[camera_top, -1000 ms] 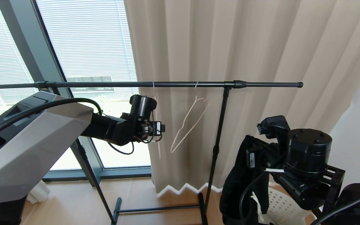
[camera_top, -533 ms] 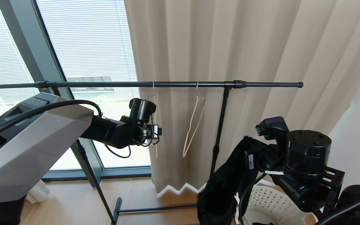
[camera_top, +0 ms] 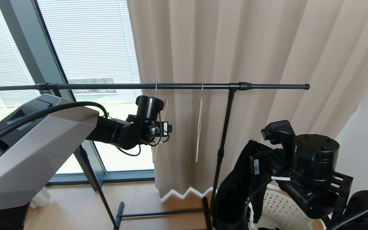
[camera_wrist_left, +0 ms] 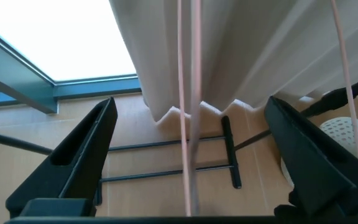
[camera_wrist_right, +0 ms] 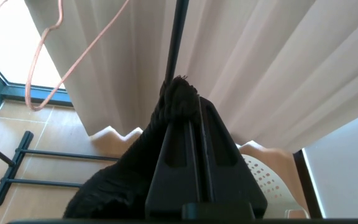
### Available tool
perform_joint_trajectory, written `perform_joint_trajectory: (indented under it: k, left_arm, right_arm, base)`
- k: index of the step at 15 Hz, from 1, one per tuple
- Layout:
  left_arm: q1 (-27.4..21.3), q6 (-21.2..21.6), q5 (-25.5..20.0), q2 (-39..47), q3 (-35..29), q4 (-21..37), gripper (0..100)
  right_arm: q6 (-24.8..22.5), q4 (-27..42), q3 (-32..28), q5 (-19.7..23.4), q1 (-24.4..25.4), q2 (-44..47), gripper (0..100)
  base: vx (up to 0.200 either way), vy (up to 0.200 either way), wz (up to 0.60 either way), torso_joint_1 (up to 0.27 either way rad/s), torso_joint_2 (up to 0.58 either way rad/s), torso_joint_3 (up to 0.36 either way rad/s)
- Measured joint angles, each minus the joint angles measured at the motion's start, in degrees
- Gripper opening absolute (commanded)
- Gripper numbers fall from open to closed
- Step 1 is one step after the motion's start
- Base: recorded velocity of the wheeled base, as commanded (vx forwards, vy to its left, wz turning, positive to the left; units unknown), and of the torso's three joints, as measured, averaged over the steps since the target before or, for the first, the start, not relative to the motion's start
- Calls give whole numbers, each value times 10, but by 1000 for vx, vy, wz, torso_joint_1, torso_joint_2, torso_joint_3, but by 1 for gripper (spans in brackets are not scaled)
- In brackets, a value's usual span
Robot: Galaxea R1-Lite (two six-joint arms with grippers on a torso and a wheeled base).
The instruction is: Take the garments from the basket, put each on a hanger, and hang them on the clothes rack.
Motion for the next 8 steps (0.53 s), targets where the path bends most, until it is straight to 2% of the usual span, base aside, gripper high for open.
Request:
perform_joint_trajectory:
  k: [1,8]
  left_arm:
    - [0,1,0,6,-8,-1,0]
    - [4,5,1,19,-9,0,0]
  right_arm:
    - [0,0,-1,0,0,0,0]
    - [2,0,2,2,0,0,0]
  base:
    - [0,0,0,0,0,0]
    - [0,0,0,0,0,0]
